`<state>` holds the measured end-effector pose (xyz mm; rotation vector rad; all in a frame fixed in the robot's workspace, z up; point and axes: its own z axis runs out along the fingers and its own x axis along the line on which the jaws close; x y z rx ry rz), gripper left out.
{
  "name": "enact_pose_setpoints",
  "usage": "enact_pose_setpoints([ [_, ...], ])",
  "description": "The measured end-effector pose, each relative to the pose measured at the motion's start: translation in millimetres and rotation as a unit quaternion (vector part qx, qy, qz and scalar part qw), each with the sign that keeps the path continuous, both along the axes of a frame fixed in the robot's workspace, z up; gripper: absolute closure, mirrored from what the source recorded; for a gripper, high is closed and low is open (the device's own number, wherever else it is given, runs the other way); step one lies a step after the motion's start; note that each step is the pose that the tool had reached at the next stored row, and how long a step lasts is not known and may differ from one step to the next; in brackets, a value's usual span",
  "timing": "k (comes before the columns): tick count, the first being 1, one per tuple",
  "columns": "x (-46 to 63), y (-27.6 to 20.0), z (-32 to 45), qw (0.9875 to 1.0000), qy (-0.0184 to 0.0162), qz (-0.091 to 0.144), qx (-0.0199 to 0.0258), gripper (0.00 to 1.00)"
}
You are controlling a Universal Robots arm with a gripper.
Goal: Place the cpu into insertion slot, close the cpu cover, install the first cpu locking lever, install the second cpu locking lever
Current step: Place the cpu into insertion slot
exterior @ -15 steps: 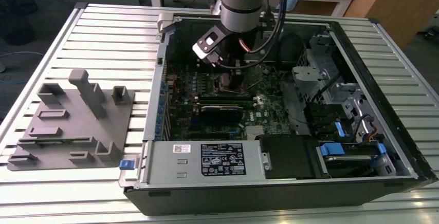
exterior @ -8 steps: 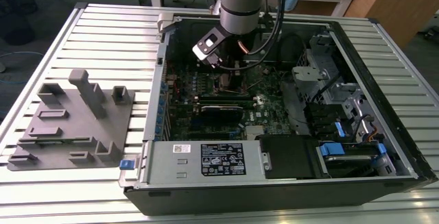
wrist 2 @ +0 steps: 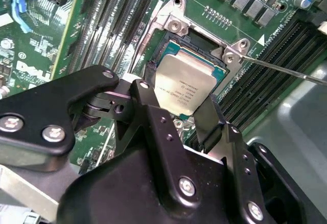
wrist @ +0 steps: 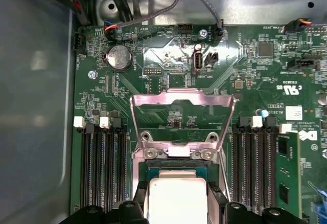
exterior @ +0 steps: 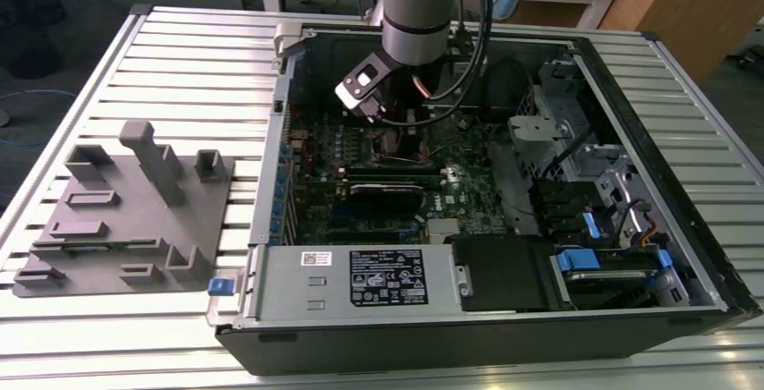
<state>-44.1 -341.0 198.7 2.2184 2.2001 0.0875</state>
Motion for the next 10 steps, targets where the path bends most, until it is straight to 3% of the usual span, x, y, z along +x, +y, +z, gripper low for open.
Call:
enact_pose_setpoints([
  [10,0.0,0.4,-1.8,1.0000,0.0000,0.000,0.0000,0.46],
])
